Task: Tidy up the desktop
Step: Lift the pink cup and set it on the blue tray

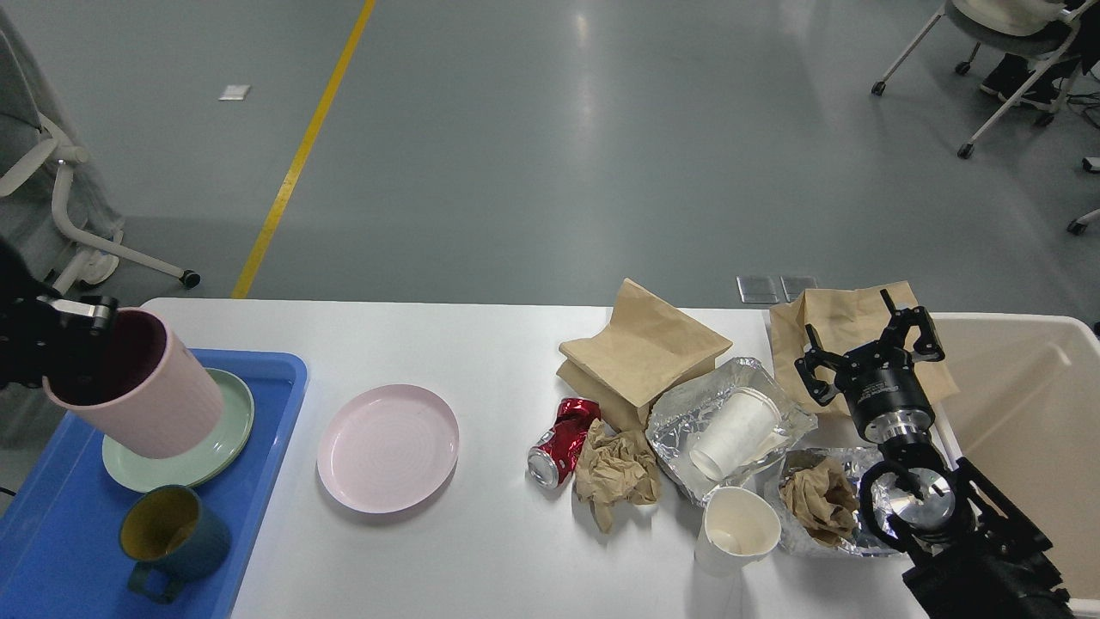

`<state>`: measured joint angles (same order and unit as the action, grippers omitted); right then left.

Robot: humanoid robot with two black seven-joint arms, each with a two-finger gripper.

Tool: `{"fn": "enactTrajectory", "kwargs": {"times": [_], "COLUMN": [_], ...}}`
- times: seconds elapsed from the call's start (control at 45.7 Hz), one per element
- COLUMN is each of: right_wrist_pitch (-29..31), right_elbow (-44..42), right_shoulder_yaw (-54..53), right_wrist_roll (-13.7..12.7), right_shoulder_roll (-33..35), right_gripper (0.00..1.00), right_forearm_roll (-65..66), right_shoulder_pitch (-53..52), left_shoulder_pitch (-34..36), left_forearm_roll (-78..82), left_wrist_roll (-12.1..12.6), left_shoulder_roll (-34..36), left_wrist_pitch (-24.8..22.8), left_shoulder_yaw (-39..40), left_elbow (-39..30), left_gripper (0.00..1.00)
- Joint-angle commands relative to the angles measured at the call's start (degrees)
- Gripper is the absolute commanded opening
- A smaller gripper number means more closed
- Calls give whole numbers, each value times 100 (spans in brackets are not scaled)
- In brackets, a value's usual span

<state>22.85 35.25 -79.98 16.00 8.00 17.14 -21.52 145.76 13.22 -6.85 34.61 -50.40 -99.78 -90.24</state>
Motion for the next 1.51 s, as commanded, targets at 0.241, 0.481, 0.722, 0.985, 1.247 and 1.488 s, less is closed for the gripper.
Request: {"fn": "enactTrajectory", "kwargs": {"times": [0.241, 0.481, 0.722, 0.985, 1.247, 1.488], "right_wrist_pitch": [0, 0, 0, 0, 0, 0], "right_elbow": [8, 8, 8, 8, 8, 8], "right_shoulder_yaw": [0, 0, 0, 0, 0, 0], "right_wrist_roll": [0, 0, 0, 0, 0, 0], "right_shoulder_roll": [0, 0, 0, 0, 0, 0], "right_gripper": [100, 100, 100, 100, 100, 100], "right_forearm_roll": [0, 0, 0, 0, 0, 0], "right_shoulder_pitch": [7, -1, -1, 7, 7, -1], "left_shoulder_pitch": [-2638, -6179, -8300, -8933, -9153, -9127], "left_forearm_roll": [2368, 2448, 2369, 2351, 2351, 1773], "left_wrist_roll": [-790, -1284, -1284, -1266, -1257, -1231], "left_shoulder_roll": [2718, 2569, 1620, 1075, 1048, 1083], "left_wrist_pitch": [-110, -66, -49, 197, 329, 522], "left_shoulder_yaw": [1073, 3560, 4898, 5118, 5259, 5276], "left_elbow": [2932, 4848, 6352, 6748, 6766, 6731], "left_gripper": [0, 0, 0, 0, 0, 62]}}
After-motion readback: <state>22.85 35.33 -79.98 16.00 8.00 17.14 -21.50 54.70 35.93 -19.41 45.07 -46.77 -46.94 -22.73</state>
